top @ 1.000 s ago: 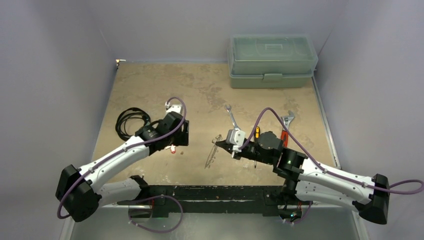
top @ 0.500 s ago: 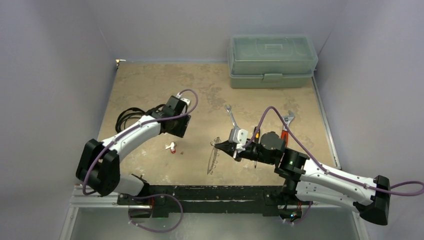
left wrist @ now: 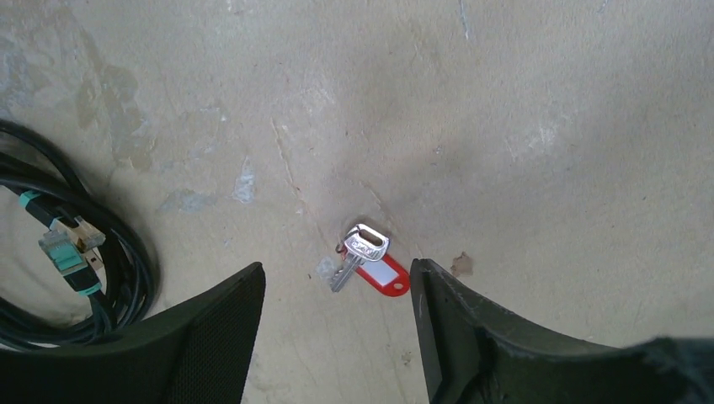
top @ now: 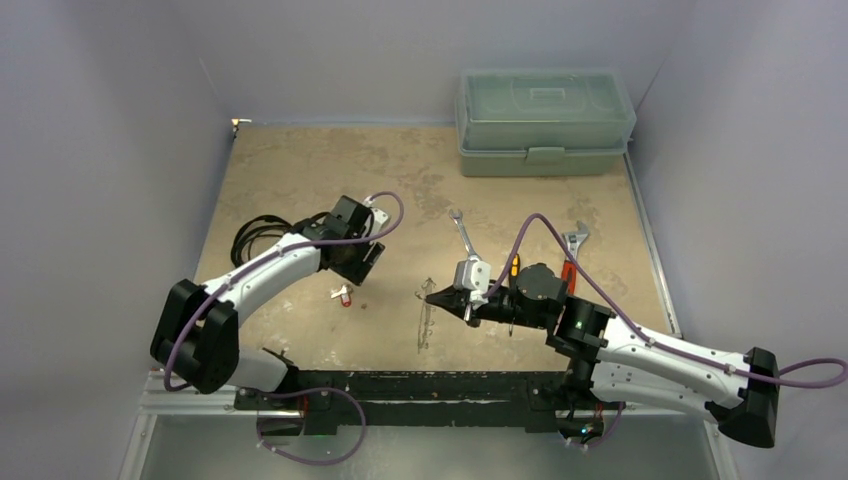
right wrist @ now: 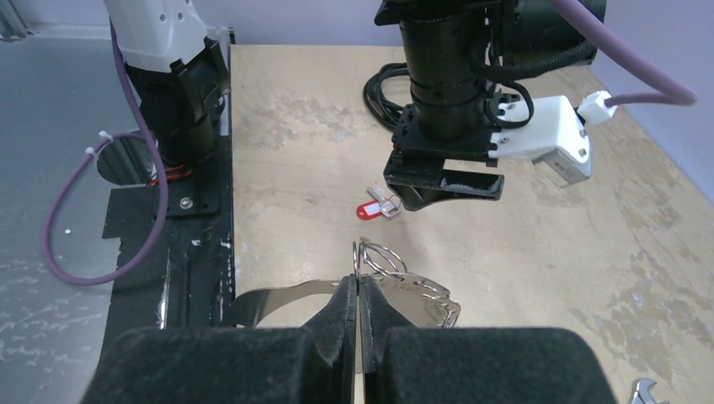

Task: Put the keys on the keyring

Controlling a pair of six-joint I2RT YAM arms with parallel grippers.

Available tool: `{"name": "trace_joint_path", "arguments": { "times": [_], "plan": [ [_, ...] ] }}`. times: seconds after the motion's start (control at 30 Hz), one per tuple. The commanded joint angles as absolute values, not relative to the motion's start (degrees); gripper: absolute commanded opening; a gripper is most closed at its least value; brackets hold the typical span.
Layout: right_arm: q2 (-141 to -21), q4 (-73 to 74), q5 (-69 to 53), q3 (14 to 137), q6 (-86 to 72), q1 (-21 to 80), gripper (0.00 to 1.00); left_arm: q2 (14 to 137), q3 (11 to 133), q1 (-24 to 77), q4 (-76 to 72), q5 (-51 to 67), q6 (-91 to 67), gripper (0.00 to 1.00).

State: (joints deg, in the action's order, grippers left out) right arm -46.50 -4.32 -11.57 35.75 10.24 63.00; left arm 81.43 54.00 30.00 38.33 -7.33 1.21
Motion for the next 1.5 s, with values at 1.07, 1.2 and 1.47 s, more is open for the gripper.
{"name": "trace_joint_path", "arguments": {
  "times": [1.07,1.2,1.47],
  "plan": [
    [-45.12,-6.24,-13.03,37.95,9.01,64.86,0.0,97.82,57.41,26.1,39.06,-2.0,5.44,0.18],
    [-45.25,-6.19,-12.71,37.89,9.12,65.03,0.0,98.11,58.34,26.1,39.27,-0.6,5.26,0.07],
    [-45.26,-6.43,-11.59,37.71,9.56,65.13,0.0,94.37,59.85,26.37,36.89,2.37,1.05,0.0]
  ]
}}
